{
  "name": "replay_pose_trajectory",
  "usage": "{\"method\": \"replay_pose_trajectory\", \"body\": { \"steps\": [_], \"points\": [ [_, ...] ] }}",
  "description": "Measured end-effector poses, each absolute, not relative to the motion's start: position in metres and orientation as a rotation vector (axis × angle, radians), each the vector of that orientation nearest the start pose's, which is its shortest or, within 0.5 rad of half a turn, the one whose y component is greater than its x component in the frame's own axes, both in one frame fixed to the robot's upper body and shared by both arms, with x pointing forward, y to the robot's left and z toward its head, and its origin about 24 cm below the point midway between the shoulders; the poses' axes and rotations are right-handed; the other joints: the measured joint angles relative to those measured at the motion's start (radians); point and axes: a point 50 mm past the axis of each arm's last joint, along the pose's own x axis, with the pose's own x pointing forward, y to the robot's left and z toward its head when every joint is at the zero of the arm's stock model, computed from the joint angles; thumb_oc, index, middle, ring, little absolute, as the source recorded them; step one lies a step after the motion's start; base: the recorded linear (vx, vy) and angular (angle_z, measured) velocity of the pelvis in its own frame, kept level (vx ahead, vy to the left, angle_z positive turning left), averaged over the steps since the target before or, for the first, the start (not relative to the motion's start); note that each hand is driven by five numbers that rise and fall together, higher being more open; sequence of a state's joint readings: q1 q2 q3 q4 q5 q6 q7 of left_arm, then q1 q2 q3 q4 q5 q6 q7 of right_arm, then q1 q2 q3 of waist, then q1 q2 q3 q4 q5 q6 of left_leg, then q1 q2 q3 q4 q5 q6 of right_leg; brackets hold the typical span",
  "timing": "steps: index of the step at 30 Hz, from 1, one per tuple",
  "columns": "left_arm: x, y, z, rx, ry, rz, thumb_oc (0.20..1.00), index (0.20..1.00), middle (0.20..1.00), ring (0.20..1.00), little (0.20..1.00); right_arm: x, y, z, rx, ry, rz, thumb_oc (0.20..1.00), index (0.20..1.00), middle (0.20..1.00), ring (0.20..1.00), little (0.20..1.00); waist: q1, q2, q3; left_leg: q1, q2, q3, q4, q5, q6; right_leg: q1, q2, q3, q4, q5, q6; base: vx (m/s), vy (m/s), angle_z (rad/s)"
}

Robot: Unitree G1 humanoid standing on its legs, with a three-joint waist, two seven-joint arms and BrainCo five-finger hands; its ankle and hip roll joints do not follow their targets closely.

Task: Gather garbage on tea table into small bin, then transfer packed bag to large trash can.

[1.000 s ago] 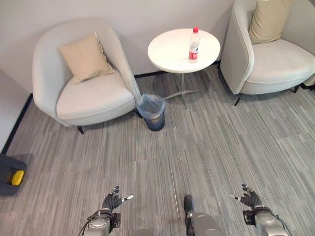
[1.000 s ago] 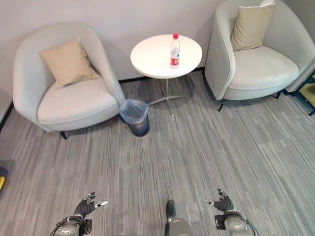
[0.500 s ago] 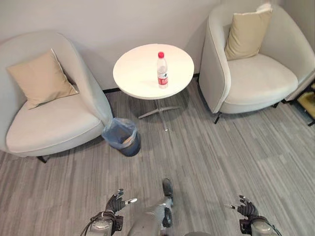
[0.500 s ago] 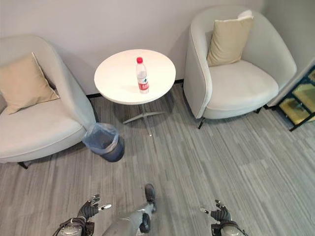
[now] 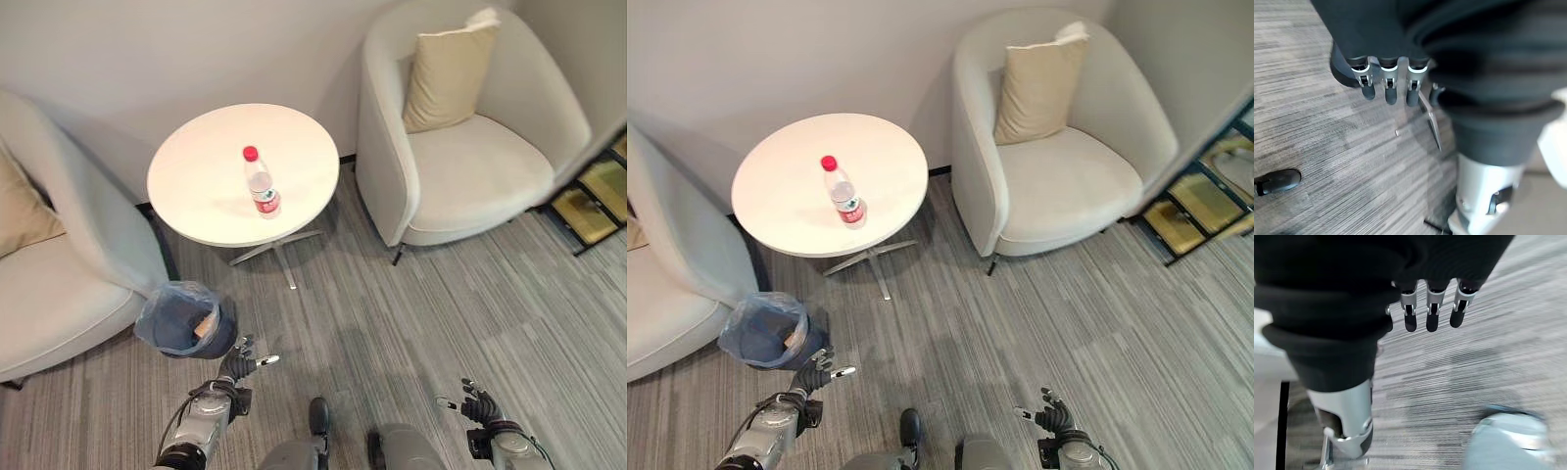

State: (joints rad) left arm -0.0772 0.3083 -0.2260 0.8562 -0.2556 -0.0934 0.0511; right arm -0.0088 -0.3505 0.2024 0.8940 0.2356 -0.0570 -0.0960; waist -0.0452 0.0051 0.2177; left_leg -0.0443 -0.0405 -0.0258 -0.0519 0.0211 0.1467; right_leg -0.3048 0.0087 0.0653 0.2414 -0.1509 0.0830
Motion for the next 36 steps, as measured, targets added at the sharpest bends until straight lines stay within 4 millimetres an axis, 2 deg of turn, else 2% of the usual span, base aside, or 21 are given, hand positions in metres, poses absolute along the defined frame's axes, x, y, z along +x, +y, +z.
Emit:
{"method": "replay_pose_trajectory", "body": {
  "steps": [1,2,3,4,7,11,12,13,15,17,19,21,24,25,27,29,30,32,33,34,36],
  "points": [
    [0.178,0.229,-0.114,0.176,0.776,0.081,1.000,1.000,1.000,1.000,1.000,0.163,-0.248,-0.118,-0.241,0.840,-0.153,1.000,1.000,1.000,1.000,1.000,-0.001,-0.031,0.002,0.041,-0.001,-0.021,0.016,-0.031,-0.063,0.044,-0.010,-0.007,-0.087,0.176,0.000,0.20,-0.138,0.78],
    [0.165,0.230,-0.120,0.173,0.809,0.084,1.000,1.000,1.000,1.000,1.000,0.162,-0.251,-0.117,-0.243,0.838,-0.160,1.000,1.000,1.000,1.000,1.000,0.009,-0.035,0.006,0.059,0.011,-0.020,0.037,-0.052,-0.096,0.080,-0.009,-0.041,-0.100,0.227,-0.049,0.25,-0.202,0.93],
    [0.151,0.230,-0.126,0.169,0.845,0.084,1.000,1.000,1.000,1.000,1.000,0.163,-0.255,-0.115,-0.242,0.831,-0.177,1.000,1.000,1.000,1.000,1.000,0.007,-0.025,0.006,0.060,0.042,-0.004,0.081,-0.062,-0.123,0.141,0.012,-0.076,-0.136,0.215,-0.079,0.23,-0.220,0.99],
    [0.152,0.229,-0.125,0.165,0.838,0.076,1.000,1.000,1.000,1.000,1.000,0.162,-0.259,-0.115,-0.243,0.830,-0.189,1.000,1.000,1.000,1.000,1.000,0.003,-0.026,0.005,0.064,0.052,0.025,0.094,-0.045,-0.152,0.195,0.017,-0.121,-0.198,0.229,-0.102,0.19,-0.179,0.97],
    [0.162,0.225,-0.121,0.162,0.814,0.063,1.000,1.000,1.000,1.000,1.000,0.167,-0.260,-0.112,-0.247,0.814,-0.188,1.000,1.000,1.000,1.000,1.000,0.007,-0.034,0.012,0.034,0.053,0.053,0.160,-0.039,-0.191,0.246,0.007,-0.160,-0.252,0.249,-0.146,0.08,-0.107,0.52],
    [0.174,0.225,-0.116,0.168,0.780,0.058,1.000,1.000,1.000,1.000,1.000,0.174,-0.260,-0.108,-0.247,0.786,-0.187,1.000,1.000,1.000,1.000,1.000,0.004,-0.040,0.023,-0.036,0.042,0.065,0.308,-0.020,-0.218,0.276,-0.012,-0.191,-0.264,0.221,-0.138,0.08,-0.064,0.38],
    [0.180,0.224,-0.113,0.170,0.768,0.054,1.000,1.000,1.000,1.000,1.000,0.174,-0.260,-0.107,-0.247,0.782,-0.188,1.000,1.000,1.000,1.000,1.000,0.005,-0.052,0.037,-0.077,0.034,0.072,0.377,-0.006,-0.246,0.292,-0.031,-0.206,-0.274,0.220,-0.144,0.12,0.007,0.38],
    [0.184,0.223,-0.111,0.170,0.756,0.049,1.000,1.000,1.000,1.000,1.000,0.173,-0.260,-0.108,-0.246,0.789,-0.189,1.000,1.000,1.000,1.000,1.000,0.003,-0.061,0.043,-0.091,0.047,0.132,0.389,-0.019,-0.254,0.319,-0.041,-0.226,-0.312,0.220,-0.150,0.14,0.044,0.52],
    [0.186,0.222,-0.111,0.169,0.752,0.046,1.000,1.000,1.000,1.000,1.000,0.168,-0.262,-0.110,-0.249,0.804,-0.194,1.000,1.000,1.000,1.000,1.000,-0.004,-0.054,0.046,-0.094,0.098,0.203,0.270,-0.021,-0.249,0.337,-0.025,-0.259,-0.331,0.207,-0.169,0.17,0.078,0.46],
    [0.185,0.223,-0.112,0.173,0.760,0.051,1.000,1.000,1.000,1.000,1.000,0.170,-0.261,-0.110,-0.249,0.808,-0.194,1.000,1.000,1.000,1.000,1.000,0.000,-0.041,0.049,-0.117,0.129,0.196,0.150,0.011,-0.258,0.338,-0.015,-0.261,-0.331,0.195,-0.168,0.23,0.121,0.17],
    [0.185,0.221,-0.112,0.169,0.764,0.047,1.000,1.000,1.000,1.000,1.000,0.170,-0.262,-0.110,-0.253,0.806,-0.203,1.000,1.000,1.000,1.000,1.000,0.000,-0.034,0.052,-0.166,0.166,0.165,0.037,0.076,-0.271,0.345,-0.006,-0.261,-0.331,0.182,-0.156,0.43,0.303,-0.02],
    [0.183,0.220,-0.113,0.169,0.769,0.045,1.000,1.000,1.000,1.000,1.000,0.166,-0.264,-0.111,-0.252,0.819,-0.212,1.000,1.000,1.000,1.000,1.000,0.000,-0.018,0.051,-0.179,0.176,0.115,0.044,0.089,-0.265,0.378,0.000,-0.252,-0.325,0.159,-0.135,0.44,0.334,-0.17],
    [0.174,0.219,-0.119,0.167,0.805,0.045,1.000,1.000,1.000,1.000,1.000,0.150,-0.274,-0.115,-0.251,0.856,-0.255,1.000,1.000,1.000,1.000,1.000,0.000,0.014,0.023,-0.162,0.140,0.152,0.128,0.078,-0.226,0.422,-0.037,-0.227,-0.301,0.115,-0.094,0.32,0.307,-0.39],
    [0.173,0.222,-0.119,0.170,0.809,0.053,1.000,1.000,1.000,1.000,1.000,0.150,-0.271,-0.115,-0.259,0.860,-0.232,1.000,1.000,1.000,1.000,1.000,-0.003,0.023,-0.001,-0.080,0.058,0.182,0.095,0.050,-0.113,0.364,-0.127,-0.168,-0.086,0.012,-0.005,0.30,0.412,-0.40],
    [0.188,0.225,-0.111,0.186,0.760,0.050,1.000,1.000,1.000,1.000,1.000,0.155,-0.263,-0.116,-0.262,0.851,-0.198,1.000,1.000,1.000,1.000,1.000,-0.004,0.005,-0.006,-0.046,0.008,0.200,0.076,0.029,-0.074,0.280,-0.182,-0.128,0.096,-0.011,0.006,0.25,0.335,-0.31],
    [0.184,0.235,-0.110,0.200,0.766,0.077,1.000,1.000,1.000,1.000,1.000,0.175,-0.247,-0.104,-0.264,0.754,-0.132,1.000,1.000,1.000,1.000,1.000,0.008,0.007,-0.007,-0.013,-0.012,0.224,0.050,0.013,-0.056,0.114,-0.211,-0.097,0.413,-0.025,0.012,0.15,0.084,-0.39],
    [0.186,0.243,-0.106,0.212,0.756,0.105,1.000,1.000,1.000,1.000,1.000,0.183,-0.240,-0.098,-0.254,0.703,-0.111,1.000,1.000,1.000,1.000,1.000,-0.002,0.009,-0.008,0.011,-0.023,0.210,0.039,0.013,-0.057,0.095,-0.200,-0.083,0.385,-0.067,0.017,0.14,0.038,0.01],
    [0.188,0.246,-0.104,0.218,0.742,0.114,1.000,1.000,1.000,1.000,1.000,0.190,-0.239,-0.094,-0.271,0.679,-0.097,1.000,1.000,1.000,1.000,1.000,-0.003,0.009,-0.010,0.035,-0.025,0.197,0.029,0.011,-0.059,0.076,-0.157,-0.075,0.285,-0.085,0.024,0.09,-0.003,0.22],
    [0.189,0.251,-0.102,0.223,0.737,0.129,1.000,1.000,1.000,1.000,1.000,0.199,-0.237,-0.087,-0.305,0.643,-0.075,1.000,1.000,1.000,1.000,1.000,-0.004,0.004,-0.010,0.047,-0.026,0.190,0.027,0.008,-0.064,0.036,-0.101,-0.064,0.186,-0.076,0.017,0.09,-0.058,0.50],
    [0.186,0.250,-0.104,0.221,0.746,0.132,1.000,1.000,1.000,1.000,1.000,0.205,-0.238,-0.080,-0.344,0.604,-0.059,1.000,1.000,1.000,1.000,1.000,-0.004,-0.001,-0.013,0.057,-0.031,0.173,0.027,0.000,-0.077,0.003,-0.055,-0.063,0.130,-0.040,0.000,0.11,-0.081,0.65],
    [0.178,0.250,-0.107,0.221,0.765,0.130,1.000,1.000,1.000,1.000,1.000,0.206,-0.241,-0.072,-0.410,0.567,-0.034,1.000,1.000,1.000,1.000,1.000,-0.005,-0.014,-0.020,0.093,-0.051,0.167,0.027,-0.002,-0.080,0.015,-0.020,-0.063,0.074,0.051,-0.044,0.06,-0.091,0.75]
  ]
}}
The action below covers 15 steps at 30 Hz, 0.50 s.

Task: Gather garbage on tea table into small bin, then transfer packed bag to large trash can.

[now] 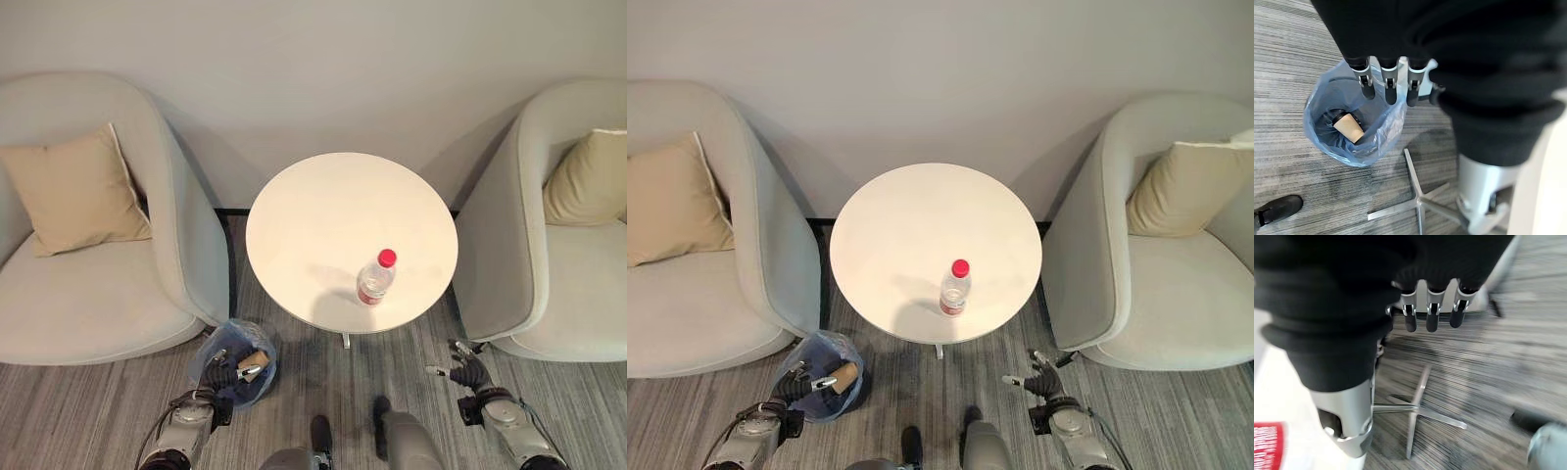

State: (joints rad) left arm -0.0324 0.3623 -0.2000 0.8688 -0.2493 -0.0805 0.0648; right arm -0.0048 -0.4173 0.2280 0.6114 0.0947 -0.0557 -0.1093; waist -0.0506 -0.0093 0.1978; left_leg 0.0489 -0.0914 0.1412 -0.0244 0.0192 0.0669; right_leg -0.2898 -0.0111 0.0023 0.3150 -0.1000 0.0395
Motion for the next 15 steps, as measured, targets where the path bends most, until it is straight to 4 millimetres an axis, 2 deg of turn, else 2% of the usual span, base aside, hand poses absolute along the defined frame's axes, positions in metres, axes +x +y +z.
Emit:
{"method": "replay_pose_trajectory", "body": {
  "steps": [1,2,4,5,6,7,9,10,11,13,15],
  "points": [
    [0.172,0.250,-0.110,0.242,0.779,0.119,1.000,1.000,1.000,1.000,1.000,0.210,-0.244,-0.058,-0.476,0.504,-0.005,1.000,1.000,1.000,1.000,1.000,0.001,-0.011,-0.010,0.023,-0.021,0.001,0.000,-0.015,-0.017,0.019,0.004,0.001,-0.023,0.062,-0.012,0.08,-0.129,0.86],
    [0.166,0.250,-0.112,0.249,0.789,0.117,1.000,1.000,1.000,1.000,1.000,0.216,-0.249,-0.041,-0.547,0.432,0.019,1.000,1.000,1.000,1.000,1.000,0.002,-0.024,-0.024,0.034,-0.041,0.003,0.000,-0.041,-0.016,0.042,0.002,0.010,-0.072,0.127,-0.043,0.09,-0.168,0.65],
    [0.151,0.244,-0.119,0.246,0.822,0.093,1.000,1.000,1.000,1.000,1.000,0.230,-0.253,-0.013,-0.693,0.323,0.080,1.000,1.000,1.000,1.000,1.000,0.016,0.020,-0.033,0.043,-0.001,0.002,-0.001,-0.048,-0.010,0.098,0.029,-0.016,-0.150,0.131,-0.046,0.06,-0.160,0.20],
    [0.145,0.242,-0.121,0.250,0.838,0.084,1.000,1.000,1.000,1.000,1.000,0.233,-0.250,-0.002,-0.751,0.273,0.124,1.000,1.000,1.000,1.000,1.000,0.019,0.028,-0.038,0.046,0.008,0.002,-0.001,-0.050,-0.011,0.102,0.030,-0.030,-0.152,0.121,-0.034,0.03,-0.093,-0.03],
    [0.139,0.243,-0.124,0.255,0.859,0.075,1.000,1.000,1.000,1.000,1.000,0.237,-0.245,0.014,-0.817,0.189,0.169,1.000,1.000,1.000,1.000,1.000,0.026,0.018,-0.038,0.057,0.007,0.001,0.004,-0.053,-0.016,0.113,0.030,-0.034,-0.173,0.138,-0.054,0.02,-0.090,-0.04],
    [0.139,0.241,-0.124,0.250,0.862,0.069,1.000,1.000,1.000,1.000,1.000,0.242,-0.242,0.021,-0.835,0.150,0.176,1.000,1.000,1.000,1.000,1.000,0.027,0.015,-0.039,0.054,0.009,0.001,0.017,-0.055,-0.018,0.139,0.033,-0.033,-0.199,0.154,-0.069,0.01,-0.086,-0.02],
    [0.142,0.237,-0.124,0.254,0.854,0.054,1.000,1.000,1.000,1.000,1.000,0.248,-0.234,0.027,-0.859,0.115,0.211,1.000,1.000,1.000,1.000,1.000,0.031,0.011,-0.039,0.033,0.015,-0.010,0.061,-0.063,-0.027,0.186,0.038,-0.027,-0.287,0.193,-0.087,0.01,-0.063,-0.01],
    [0.144,0.236,-0.124,0.264,0.849,0.044,1.000,1.000,1.000,1.000,1.000,0.248,-0.230,0.026,-0.869,0.111,0.238,1.000,1.000,1.000,1.000,1.000,0.028,0.006,-0.038,0.022,0.015,-0.030,0.073,-0.073,-0.037,0.206,0.038,-0.020,-0.324,0.214,-0.102,0.01,-0.042,-0.04],
    [0.146,0.235,-0.123,0.263,0.843,0.042,1.000,1.000,1.000,1.000,1.000,0.248,-0.227,0.024,-0.877,0.113,0.257,1.000,1.000,1.000,1.000,1.000,0.031,0.003,-0.036,0.020,0.020,-0.031,0.069,-0.075,-0.043,0.215,0.038,-0.015,-0.344,0.225,-0.102,0.02,-0.082,0.02],
    [0.148,0.234,-0.123,0.259,0.839,0.037,1.000,1.000,1.000,1.000,1.000,0.245,-0.219,0.018,-0.897,0.122,0.315,1.000,1.000,1.000,1.000,1.000,0.026,0.004,-0.037,0.008,0.059,-0.035,0.028,-0.067,-0.055,0.224,0.040,-0.022,-0.383,0.227,-0.101,0.02,-0.059,-0.03],
    [0.149,0.229,-0.124,0.250,0.836,0.028,1.000,1.000,1.000,1.000,1.000,0.245,-0.213,0.015,-0.906,0.125,0.353,1.000,1.000,1.000,1.000,1.000,0.023,0.019,-0.031,0.005,0.102,-0.043,-0.004,-0.062,-0.063,0.233,0.053,-0.031,-0.404,0.227,-0.092,0.04,-0.032,-0.07]
  ]
}}
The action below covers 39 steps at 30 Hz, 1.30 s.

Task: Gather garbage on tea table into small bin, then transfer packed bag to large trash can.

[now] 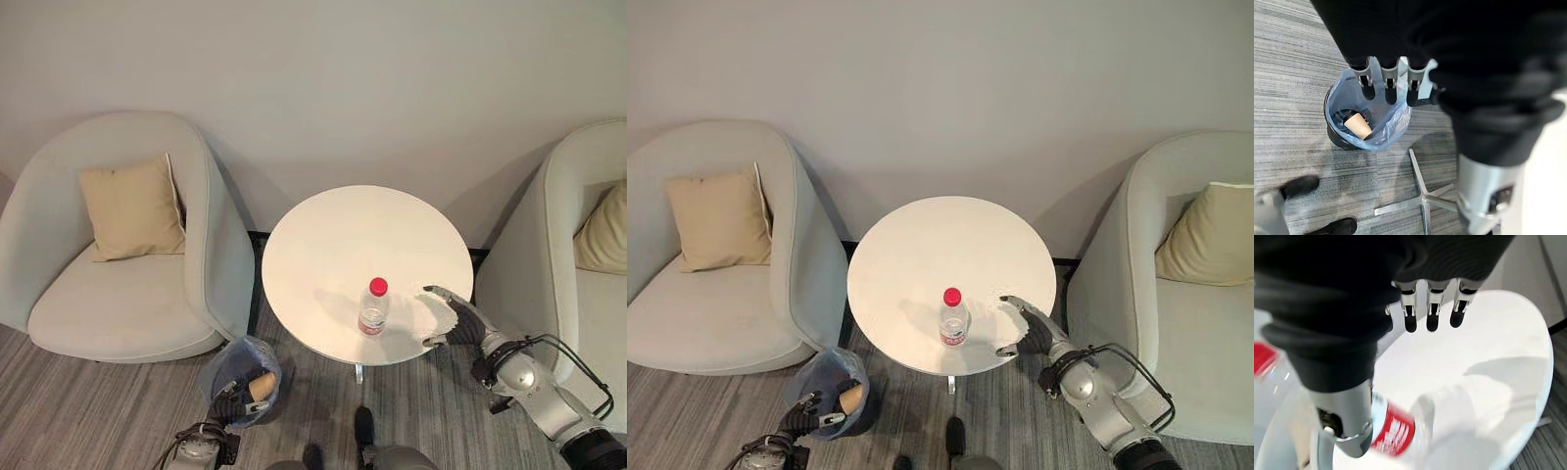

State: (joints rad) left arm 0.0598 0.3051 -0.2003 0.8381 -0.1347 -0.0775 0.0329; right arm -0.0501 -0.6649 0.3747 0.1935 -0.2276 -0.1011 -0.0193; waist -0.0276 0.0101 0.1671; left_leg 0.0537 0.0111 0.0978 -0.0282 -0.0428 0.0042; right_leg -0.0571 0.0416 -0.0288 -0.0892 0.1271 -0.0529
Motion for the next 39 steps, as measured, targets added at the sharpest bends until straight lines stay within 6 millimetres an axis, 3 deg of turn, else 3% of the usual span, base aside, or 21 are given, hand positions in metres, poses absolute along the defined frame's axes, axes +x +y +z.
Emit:
{"method": "replay_pose_trajectory", "body": {
  "steps": [1,2,3,4,6,9,14,19,23,24,25,32,39],
  "points": [
    [0.145,0.226,-0.126,0.242,0.846,0.023,1.000,1.000,1.000,1.000,1.000,0.244,-0.211,0.011,-0.911,0.134,0.369,1.000,1.000,1.000,1.000,1.000,0.007,0.023,0.001,0.000,0.025,-0.005,-0.009,0.003,-0.002,-0.004,0.018,-0.010,0.024,-0.004,0.011,0.04,-0.029,-0.05],
    [0.145,0.221,-0.126,0.235,0.843,0.012,1.000,1.000,1.000,1.000,1.000,0.243,-0.212,0.007,-0.911,0.151,0.370,1.000,1.000,1.000,1.000,1.000,0.012,0.055,0.008,-0.003,0.055,0.006,-0.012,0.024,0.007,-0.053,0.037,-0.029,0.174,-0.058,-0.017,0.03,-0.023,0.12],
    [0.145,0.218,-0.126,0.242,0.836,-0.007,1.000,1.000,1.000,1.000,1.000,0.242,-0.211,0.003,-0.903,0.167,0.371,1.000,1.000,1.000,1.000,1.000,0.007,0.048,0.003,-0.003,0.049,0.002,-0.016,0.023,0.006,-0.079,0.015,-0.027,0.305,-0.128,0.010,0.03,-0.015,0.30],
    [0.145,0.219,-0.125,0.253,0.829,-0.024,1.000,1.000,1.000,1.000,1.000,0.241,-0.211,0.002,-0.900,0.174,0.372,1.000,1.000,1.000,1.000,1.000,-0.002,0.019,-0.004,-0.002,0.021,-0.005,-0.017,0.024,-0.001,-0.081,-0.020,-0.012,0.320,-0.198,0.026,0.03,-0.006,0.29],
    [0.142,0.217,-0.127,0.246,0.845,-0.026,1.000,1.000,1.000,1.000,1.000,0.247,-0.213,0.003,-0.895,0.172,0.346,1.000,1.000,1.000,1.000,1.000,0.008,0.035,-0.005,-0.014,0.030,-0.013,-0.016,0.026,-0.005,-0.060,-0.012,-0.010,0.261,-0.182,0.025,0.03,0.001,0.15],
    [0.140,0.215,-0.128,0.239,0.848,-0.026,1.000,1.000,1.000,1.000,1.000,0.248,-0.210,-0.001,-0.875,0.183,0.344,1.000,1.000,1.000,1.000,1.000,0.012,0.053,-0.004,-0.015,0.039,-0.020,-0.008,0.078,-0.020,-0.031,-0.006,-0.028,0.225,-0.159,0.017,0.05,0.002,0.14],
    [0.134,0.216,-0.130,0.237,0.864,-0.023,1.000,1.000,1.000,1.000,1.000,0.252,-0.202,-0.010,-0.821,0.217,0.333,1.000,1.000,1.000,1.000,1.000,0.017,0.061,-0.003,-0.019,0.027,-0.030,-0.013,0.077,-0.019,-0.012,-0.018,-0.033,0.184,-0.138,0.048,0.02,0.020,0.09],
    [0.136,0.216,-0.129,0.236,0.862,-0.020,1.000,1.000,1.000,1.000,1.000,0.265,-0.190,0.001,-0.786,0.161,0.323,1.000,1.000,1.000,1.000,1.000,0.036,0.079,0.009,-0.020,0.016,-0.056,-0.020,0.077,-0.019,0.054,-0.026,-0.058,0.064,-0.083,0.050,0.03,0.034,0.16],
    [0.135,0.216,-0.130,0.233,0.862,-0.013,1.000,1.000,1.000,1.000,1.000,0.270,-0.182,-0.004,-0.714,0.174,0.289,1.000,1.000,1.000,1.000,1.000,0.059,0.087,0.016,-0.017,0.012,-0.065,-0.029,0.078,-0.019,0.084,-0.026,-0.068,0.006,-0.057,0.051,0.00,0.025,0.08],
    [0.136,0.216,-0.129,0.233,0.857,-0.011,1.000,1.000,1.000,1.000,1.000,0.271,-0.181,-0.003,-0.710,0.169,0.284,0.373,0.373,0.373,0.373,0.373,0.063,0.089,0.020,-0.019,0.012,-0.069,-0.030,0.078,-0.019,0.084,-0.027,-0.074,0.006,-0.057,0.051,-0.02,0.021,0.14],
    [0.136,0.216,-0.129,0.233,0.857,-0.010,1.000,1.000,1.000,1.000,1.000,0.273,-0.179,-0.001,-0.707,0.158,0.281,0.200,0.200,0.200,0.200,0.200,0.062,0.091,0.023,-0.020,0.010,-0.074,-0.030,0.079,-0.018,0.084,-0.029,-0.078,0.006,-0.057,0.052,-0.01,0.013,0.13],
    [0.133,0.217,-0.130,0.233,0.865,-0.001,1.000,1.000,1.000,1.000,1.000,0.289,-0.178,0.020,-0.678,0.083,0.217,0.200,0.200,0.200,0.200,0.200,0.070,0.090,0.031,-0.034,0.004,-0.090,-0.037,0.086,-0.016,0.073,-0.033,-0.087,0.006,-0.058,0.053,0.00,0.006,0.06],
    [0.135,0.220,-0.128,0.215,0.851,0.031,1.000,1.000,1.000,1.000,1.000,0.274,-0.195,0.060,-0.638,-0.084,0.147,0.200,0.200,0.200,0.200,0.200,0.056,0.084,0.031,0.002,0.004,-0.099,-0.050,0.089,-0.015,0.109,-0.034,-0.099,0.006,-0.066,0.062,-0.02,-0.039,0.05]
  ]
}}
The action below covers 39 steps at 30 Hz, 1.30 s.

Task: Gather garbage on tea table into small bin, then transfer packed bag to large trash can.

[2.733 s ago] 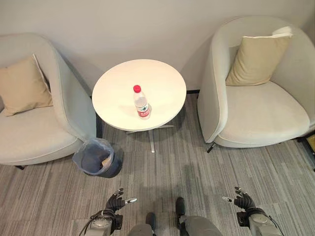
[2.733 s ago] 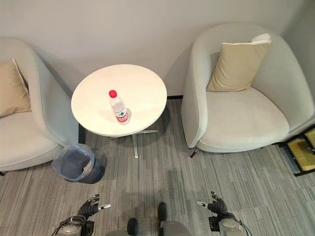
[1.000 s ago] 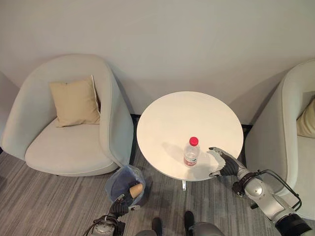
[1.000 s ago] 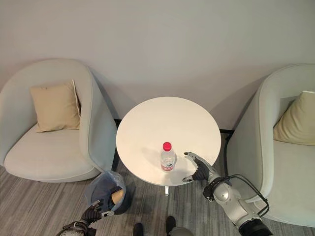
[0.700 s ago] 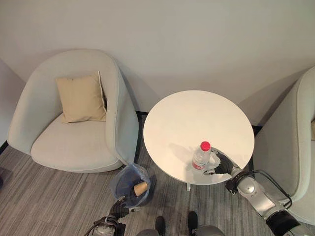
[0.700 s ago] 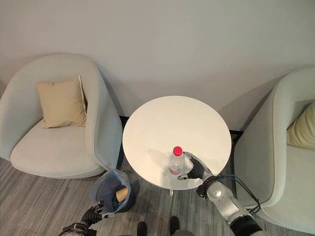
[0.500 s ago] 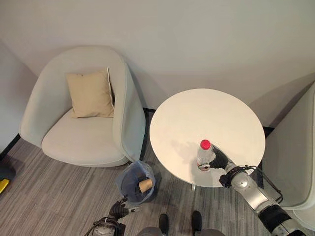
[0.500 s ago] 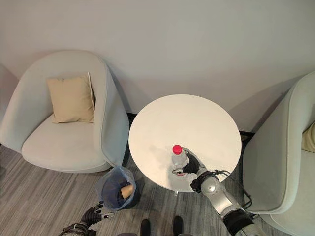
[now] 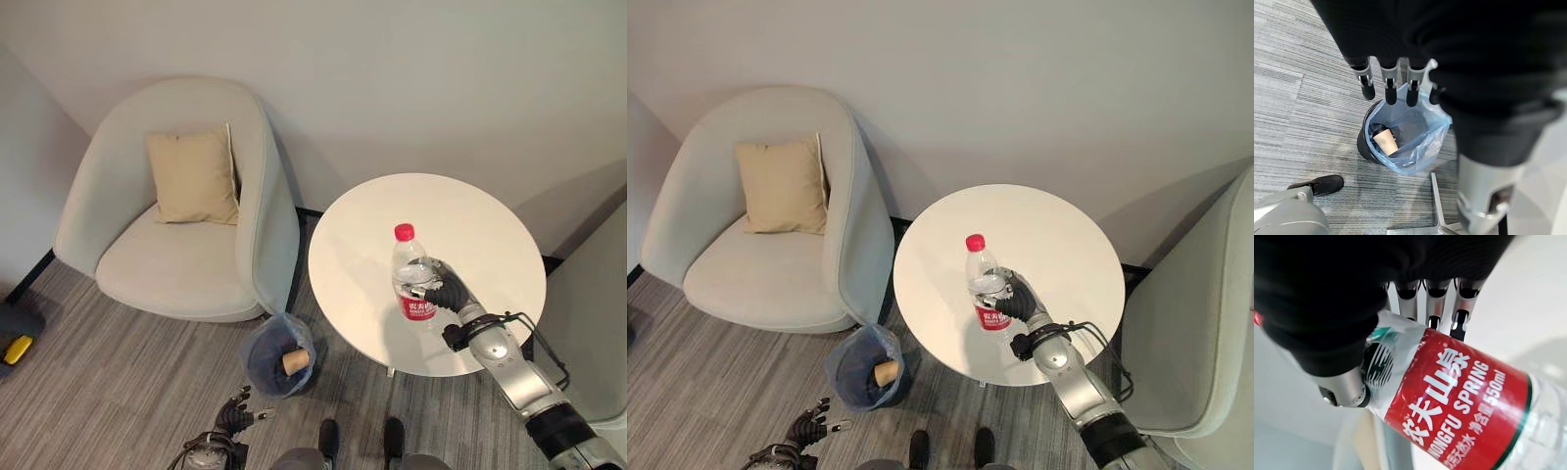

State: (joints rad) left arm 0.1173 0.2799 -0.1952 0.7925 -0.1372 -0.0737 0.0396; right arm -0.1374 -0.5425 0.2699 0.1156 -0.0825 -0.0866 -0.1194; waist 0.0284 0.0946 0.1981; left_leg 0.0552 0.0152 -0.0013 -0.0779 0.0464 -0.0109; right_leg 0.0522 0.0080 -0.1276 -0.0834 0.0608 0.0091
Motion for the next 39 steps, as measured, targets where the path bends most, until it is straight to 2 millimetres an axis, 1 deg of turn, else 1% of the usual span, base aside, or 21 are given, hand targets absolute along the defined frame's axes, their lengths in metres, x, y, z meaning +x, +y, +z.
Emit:
{"method": "replay_pose_trajectory", "body": {
  "steps": [4,8,9,10,11,12,13,15,17,18,21,25,27,29,30,31,32,34,36,37,39],
  "points": [
    [0.137,0.219,-0.127,0.212,0.842,0.026,1.000,1.000,1.000,1.000,1.000,0.262,-0.200,0.052,-0.605,-0.049,0.143,0.200,0.200,0.200,0.200,0.200,-0.003,-0.004,0.002,-0.020,0.000,-0.046,0.006,0.013,-0.019,0.002,0.001,-0.040,0.000,-0.006,-0.001,-0.11,-0.048,0.43],
    [0.146,0.210,-0.122,0.206,0.794,-0.001,1.000,1.000,1.000,1.000,1.000,0.258,-0.200,0.042,-0.547,-0.019,0.122,0.200,0.200,0.200,0.200,0.200,0.053,-0.039,0.093,-0.265,-0.060,-0.132,0.134,0.227,-0.138,-0.109,-0.021,-0.154,0.087,-0.024,-0.061,-0.18,0.031,1.82],
    [0.149,0.210,-0.123,0.222,0.812,-0.017,1.000,1.000,1.000,1.000,1.000,0.260,-0.194,0.040,-0.539,-0.017,0.147,0.200,0.200,0.200,0.200,0.200,0.055,-0.069,0.112,-0.303,-0.033,0.054,0.199,0.129,-0.083,-0.116,-0.047,-0.228,0.060,-0.027,-0.096,0.20,0.300,2.33],
    [0.145,0.212,-0.127,0.228,0.847,-0.008,1.000,1.000,1.000,1.000,1.000,0.269,-0.192,0.052,-0.536,-0.065,0.141,0.200,0.200,0.200,0.200,0.200,0.049,-0.072,0.115,-0.264,0.036,0.238,0.189,0.028,-0.063,-0.144,-0.051,-0.213,0.052,-0.024,-0.087,0.27,0.302,1.85],
    [0.146,0.213,-0.126,0.228,0.844,-0.006,1.000,1.000,1.000,1.000,1.000,0.271,-0.194,0.055,-0.536,-0.073,0.130,0.200,0.200,0.200,0.200,0.200,0.039,-0.074,0.117,-0.224,0.042,0.266,0.188,0.001,-0.061,-0.139,-0.054,-0.205,0.035,-0.017,-0.067,0.25,0.261,1.23],
    [0.144,0.210,-0.128,0.220,0.849,-0.009,1.000,1.000,1.000,1.000,1.000,0.272,-0.198,0.056,-0.538,-0.074,0.106,0.200,0.200,0.200,0.200,0.200,0.018,-0.078,0.114,-0.142,0.028,0.296,0.143,-0.055,-0.050,-0.127,-0.066,-0.223,0.005,-0.052,0.025,0.16,0.242,0.70],
    [0.154,0.209,-0.121,0.225,0.802,-0.017,1.000,1.000,1.000,1.000,1.000,0.277,-0.209,0.063,-0.552,-0.087,0.058,0.200,0.200,0.200,0.200,0.200,0.007,-0.031,0.111,-0.046,0.069,0.257,0.041,-0.027,-0.043,-0.262,-0.098,-0.243,0.313,-0.121,-0.062,0.22,0.449,0.18],
    [0.149,0.212,-0.125,0.230,0.834,-0.011,1.000,1.000,1.000,1.000,1.000,0.270,-0.205,0.052,-0.520,-0.052,0.058,0.200,0.200,0.200,0.200,0.200,0.008,-0.047,0.108,-0.054,0.031,0.267,0.093,-0.066,0.014,-0.255,-0.101,-0.171,0.303,-0.092,-0.018,0.19,0.532,-0.59],
    [0.147,0.215,-0.128,0.231,0.855,0.001,1.000,1.000,1.000,1.000,1.000,0.270,-0.196,0.051,-0.495,-0.057,0.075,0.200,0.200,0.200,0.200,0.200,0.000,-0.077,0.120,-0.071,-0.090,0.308,0.123,-0.151,0.157,-0.321,-0.168,-0.101,0.419,-0.089,0.043,0.09,0.130,-0.75],
    [0.149,0.215,-0.127,0.230,0.852,0.006,1.000,1.000,1.000,1.000,1.000,0.266,-0.197,0.049,-0.511,-0.051,0.089,0.200,0.200,0.200,0.200,0.200,-0.026,-0.032,0.107,-0.094,-0.080,0.298,0.121,-0.135,0.162,-0.352,-0.151,-0.104,0.470,-0.085,0.052,0.12,0.038,-0.35],
    [0.167,0.234,-0.112,0.253,0.766,0.060,1.000,1.000,1.000,1.000,1.000,0.249,-0.191,0.031,-0.516,0.022,0.157,0.200,0.200,0.200,0.200,0.200,-0.038,-0.084,0.088,-0.109,-0.104,0.283,0.119,-0.096,0.135,-0.329,-0.128,0.018,0.410,-0.153,0.045,0.15,0.001,0.02],
    [0.176,0.228,-0.112,0.245,0.766,0.050,1.000,1.000,1.000,1.000,1.000,0.252,-0.193,0.036,-0.530,0.005,0.156,0.200,0.200,0.200,0.200,0.200,-0.065,-0.057,0.094,-0.102,-0.095,0.227,0.087,-0.078,0.121,-0.404,-0.040,0.077,0.397,-0.174,0.047,0.18,-0.056,0.29],
    [0.177,0.227,-0.113,0.243,0.767,0.048,1.000,1.000,1.000,1.000,1.000,0.252,-0.193,0.036,-0.530,0.003,0.156,0.200,0.200,0.200,0.200,0.200,-0.071,-0.064,0.094,-0.086,-0.112,0.199,0.087,-0.079,0.119,-0.443,-0.029,0.076,0.364,-0.138,0.049,0.13,-0.088,0.70],
    [0.168,0.225,-0.116,0.245,0.789,0.034,1.000,1.000,1.000,1.000,1.000,0.251,-0.195,0.031,-0.532,0.029,0.153,0.200,0.200,0.200,0.200,0.200,-0.065,-0.076,0.093,-0.009,-0.155,0.154,0.058,-0.092,0.100,-0.436,-0.051,0.071,0.290,-0.005,0.039,0.24,-0.252,0.97],
    [0.161,0.224,-0.119,0.239,0.799,0.033,1.000,1.000,1.000,1.000,1.000,0.249,-0.196,0.027,-0.532,0.043,0.154,0.200,0.200,0.200,0.200,0.200,-0.066,-0.072,0.091,0.017,-0.155,0.128,0.047,-0.100,0.090,-0.412,-0.050,0.073,0.295,-0.002,0.033,0.29,-0.361,1.13],
    [0.149,0.223,-0.121,0.230,0.817,0.031,1.000,1.000,1.000,1.000,1.000,0.243,-0.202,0.021,-0.539,0.080,0.159,0.200,0.200,0.200,0.200,0.200,-0.068,-0.043,0.068,0.017,-0.124,0.054,0.054,-0.129,0.043,-0.392,-0.036,0.047,0.302,0.002,0.022,0.19,-0.263,1.11],
    [0.146,0.225,-0.122,0.236,0.822,0.030,1.000,1.000,1.000,1.000,1.000,0.240,-0.204,0.019,-0.545,0.093,0.159,0.200,0.200,0.200,0.200,0.200,-0.067,-0.052,0.058,0.018,-0.120,0.037,0.065,-0.124,0.035,-0.377,-0.032,0.035,0.276,0.020,-0.013,0.12,-0.173,1.06],
    [0.143,0.224,-0.124,0.230,0.842,0.029,1.000,1.000,1.000,1.000,1.000,0.246,-0.209,0.026,-0.570,0.072,0.162,0.200,0.200,0.200,0.200,0.200,-0.051,-0.057,0.060,-0.024,-0.105,0.064,0.155,-0.122,0.018,-0.317,-0.027,0.009,0.196,0.050,-0.094,0.04,-0.102,0.45],
    [0.145,0.222,-0.124,0.227,0.836,0.026,1.000,1.000,1.000,1.000,1.000,0.252,-0.210,0.033,-0.582,0.045,0.157,0.200,0.200,0.200,0.200,0.200,-0.049,-0.064,0.063,-0.059,-0.088,0.085,0.212,-0.131,0.000,-0.281,-0.027,0.005,0.149,0.047,-0.101,0.00,-0.104,0.20],
    [0.169,0.218,-0.115,0.228,0.777,0.017,1.000,1.000,1.000,1.000,1.000,0.260,-0.206,0.041,-0.585,0.010,0.165,0.200,0.200,0.200,0.200,0.200,-0.052,-0.101,0.086,-0.241,-0.007,0.090,0.425,-0.123,-0.048,-0.264,-0.023,-0.003,0.134,0.023,-0.143,-0.02,-0.048,0.16],
    [0.180,0.215,-0.110,0.232,0.745,0.007,1.000,1.000,1.000,1.000,1.000,0.260,-0.206,0.040,-0.587,0.013,0.164,0.200,0.200,0.200,0.200,0.200,-0.059,-0.129,0.108,-0.301,0.053,0.097,0.317,-0.099,-0.074,-0.243,-0.018,-0.014,0.096,0.039,-0.113,0.00,0.092,-0.03]
  ]
}}
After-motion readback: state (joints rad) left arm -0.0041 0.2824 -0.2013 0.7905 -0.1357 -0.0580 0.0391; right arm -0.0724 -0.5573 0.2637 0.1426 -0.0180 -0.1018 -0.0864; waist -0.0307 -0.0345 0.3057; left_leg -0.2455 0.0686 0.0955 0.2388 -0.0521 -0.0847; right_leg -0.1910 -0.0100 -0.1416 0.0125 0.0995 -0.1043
